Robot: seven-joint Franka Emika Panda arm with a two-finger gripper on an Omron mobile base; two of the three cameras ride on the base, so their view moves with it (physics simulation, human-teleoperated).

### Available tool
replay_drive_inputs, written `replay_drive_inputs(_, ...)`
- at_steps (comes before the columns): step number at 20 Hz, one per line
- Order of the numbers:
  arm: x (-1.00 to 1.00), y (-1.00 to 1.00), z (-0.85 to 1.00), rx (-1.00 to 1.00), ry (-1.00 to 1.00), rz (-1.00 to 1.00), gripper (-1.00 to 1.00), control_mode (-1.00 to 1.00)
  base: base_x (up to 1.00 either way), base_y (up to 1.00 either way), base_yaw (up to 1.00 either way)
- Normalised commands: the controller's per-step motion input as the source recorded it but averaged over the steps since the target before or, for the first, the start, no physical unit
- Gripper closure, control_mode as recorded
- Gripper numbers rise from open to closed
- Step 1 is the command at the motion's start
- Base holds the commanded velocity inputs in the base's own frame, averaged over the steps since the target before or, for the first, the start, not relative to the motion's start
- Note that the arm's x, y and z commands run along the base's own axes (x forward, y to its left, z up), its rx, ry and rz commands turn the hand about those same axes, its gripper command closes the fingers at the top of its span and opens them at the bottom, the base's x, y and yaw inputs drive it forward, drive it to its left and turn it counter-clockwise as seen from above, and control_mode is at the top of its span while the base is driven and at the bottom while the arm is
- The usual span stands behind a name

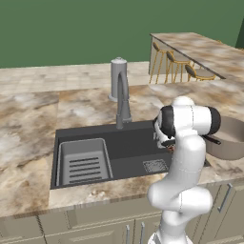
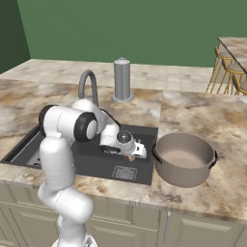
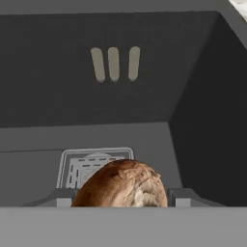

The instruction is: Dump the mushroom from the pot into the sink. Then turn on the water and wash the mushroom. Then turn off the water and put the mushroom back in the pot.

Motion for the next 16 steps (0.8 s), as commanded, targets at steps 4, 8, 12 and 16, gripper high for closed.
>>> replay_drive_inputs(4, -0.54, -0.13, 1.00, 0.00, 0.03, 0.00, 1.00, -1.00, 0.00, 0.00, 0.00)
replay_drive_inputs(8, -0.38, -0.12, 1.00, 0.00, 0.11, 0.00, 1.00, -1.00, 0.00, 0.00, 0.00)
replay_drive_inputs(12, -0.05, -0.09, 1.00, 0.00, 0.22, 0.00, 1.00, -1.00, 0.00, 0.00, 0.00)
replay_drive_inputs(16, 0.01, -0.12, 1.00, 0.02, 0.29, 0.00, 1.00, -1.00, 0.00, 0.00, 0.00)
